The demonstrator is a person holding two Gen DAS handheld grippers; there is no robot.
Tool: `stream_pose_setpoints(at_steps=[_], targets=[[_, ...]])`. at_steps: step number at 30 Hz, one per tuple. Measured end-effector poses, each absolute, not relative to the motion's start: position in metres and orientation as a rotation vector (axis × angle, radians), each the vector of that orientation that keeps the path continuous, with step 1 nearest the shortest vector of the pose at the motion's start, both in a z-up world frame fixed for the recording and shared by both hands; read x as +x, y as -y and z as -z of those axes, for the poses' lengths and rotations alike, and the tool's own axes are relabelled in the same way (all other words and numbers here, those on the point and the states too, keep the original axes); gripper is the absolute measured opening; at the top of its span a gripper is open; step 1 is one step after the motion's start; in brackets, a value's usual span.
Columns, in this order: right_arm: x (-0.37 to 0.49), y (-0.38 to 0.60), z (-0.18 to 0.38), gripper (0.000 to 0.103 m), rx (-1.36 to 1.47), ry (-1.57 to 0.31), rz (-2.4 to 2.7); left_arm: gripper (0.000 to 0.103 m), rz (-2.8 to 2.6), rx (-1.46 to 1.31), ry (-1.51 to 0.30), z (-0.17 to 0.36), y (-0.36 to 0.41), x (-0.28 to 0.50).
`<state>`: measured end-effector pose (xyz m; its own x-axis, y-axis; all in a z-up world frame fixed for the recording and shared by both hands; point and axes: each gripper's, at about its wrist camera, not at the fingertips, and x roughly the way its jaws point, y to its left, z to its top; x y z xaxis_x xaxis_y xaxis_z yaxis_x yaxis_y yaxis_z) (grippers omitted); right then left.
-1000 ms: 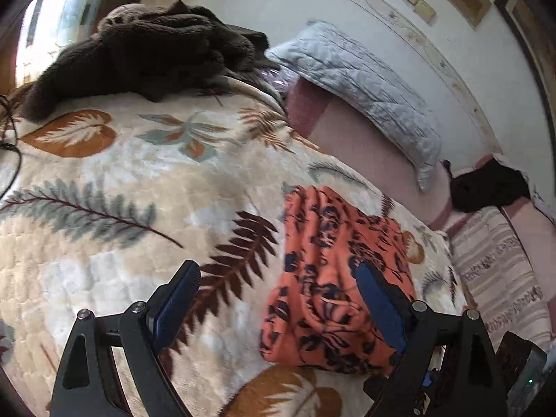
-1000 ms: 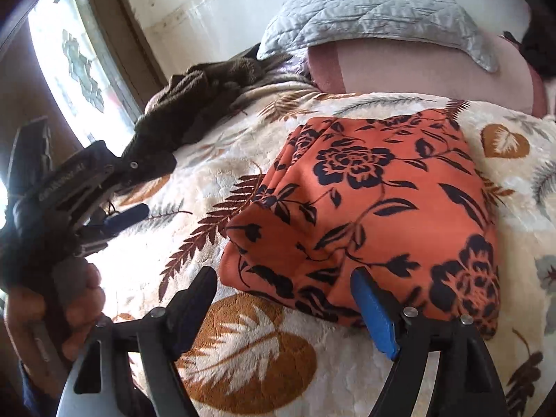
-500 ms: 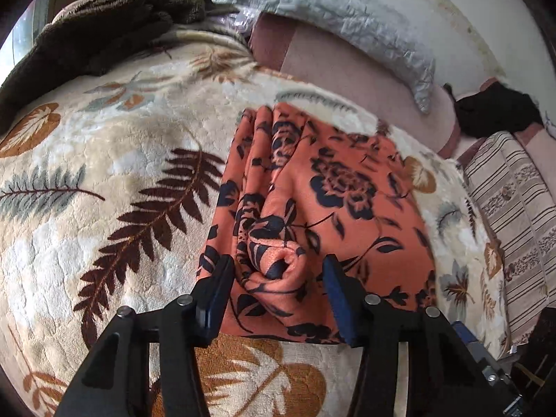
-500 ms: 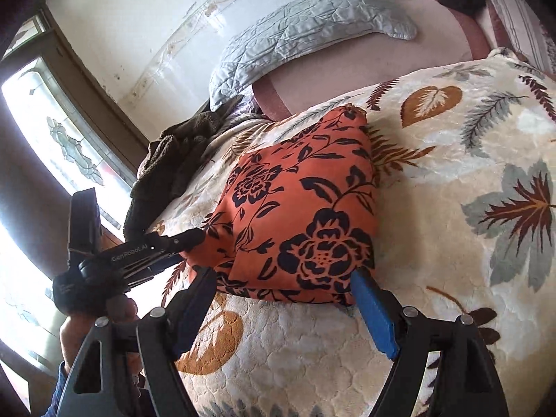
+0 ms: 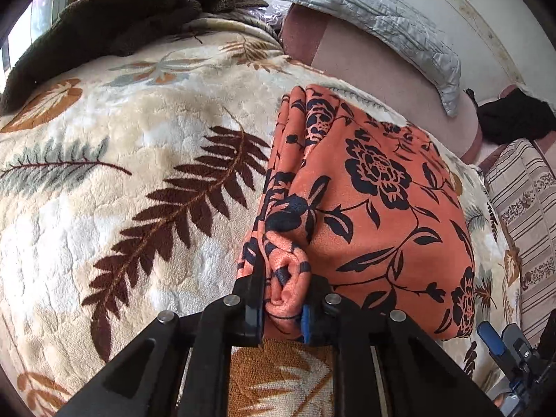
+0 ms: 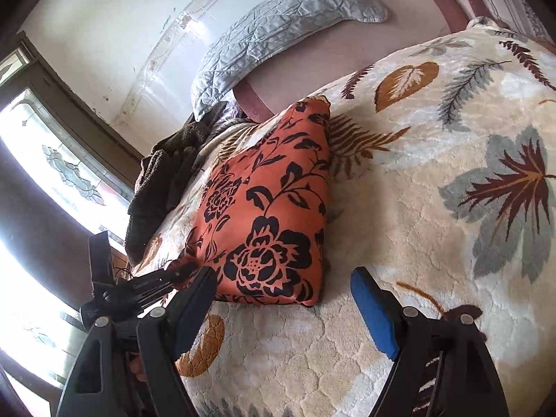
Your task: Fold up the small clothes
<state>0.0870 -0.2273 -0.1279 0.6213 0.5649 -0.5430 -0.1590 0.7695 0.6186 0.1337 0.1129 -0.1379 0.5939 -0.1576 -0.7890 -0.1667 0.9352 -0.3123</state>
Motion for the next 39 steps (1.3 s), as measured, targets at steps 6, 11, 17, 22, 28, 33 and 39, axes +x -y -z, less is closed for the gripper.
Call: stream_pose_setpoints(at_steps=[6,11,17,22,28,33,39], targets=[[0.091,0.218,0.117,0.082,0.592,-0.815,-0.481,0.02,0.029,-0.418,-0.941,0.142,-0.12,0.131],[0.121,0.207,0.092,0.089,0.724,-0.822,-0.631,0.022,0.036,-0.399,-0.928,0.136,-0.119,0.124],[0.173,0.199,0.124,0.09,0.884,-0.966,-0.637,0.048,0.025,-0.406,-0.858,0.093,-0.132,0.103],[0.158,0.212,0.12,0.09,0.856,-0.916,-0.668,0.061,0.099,-0.357,-0.807,0.064,-0.125,0.147],[0.153,0.235,0.118,0.09,0.851,-0.843,-0.679,0.054,0.145,-0.358,-0.932,0.083,-0.104,0.233],[0.157,0.242,0.12,0.09,0.873,-0.852,-0.716,0.054,0.158,-0.332,-0.957,0.092,-0.098,0.249],[0.158,0.247,0.119,0.09,0.898,-0.845,-0.724,0.045,0.148,-0.39,-0.996,0.106,-0.106,0.259]])
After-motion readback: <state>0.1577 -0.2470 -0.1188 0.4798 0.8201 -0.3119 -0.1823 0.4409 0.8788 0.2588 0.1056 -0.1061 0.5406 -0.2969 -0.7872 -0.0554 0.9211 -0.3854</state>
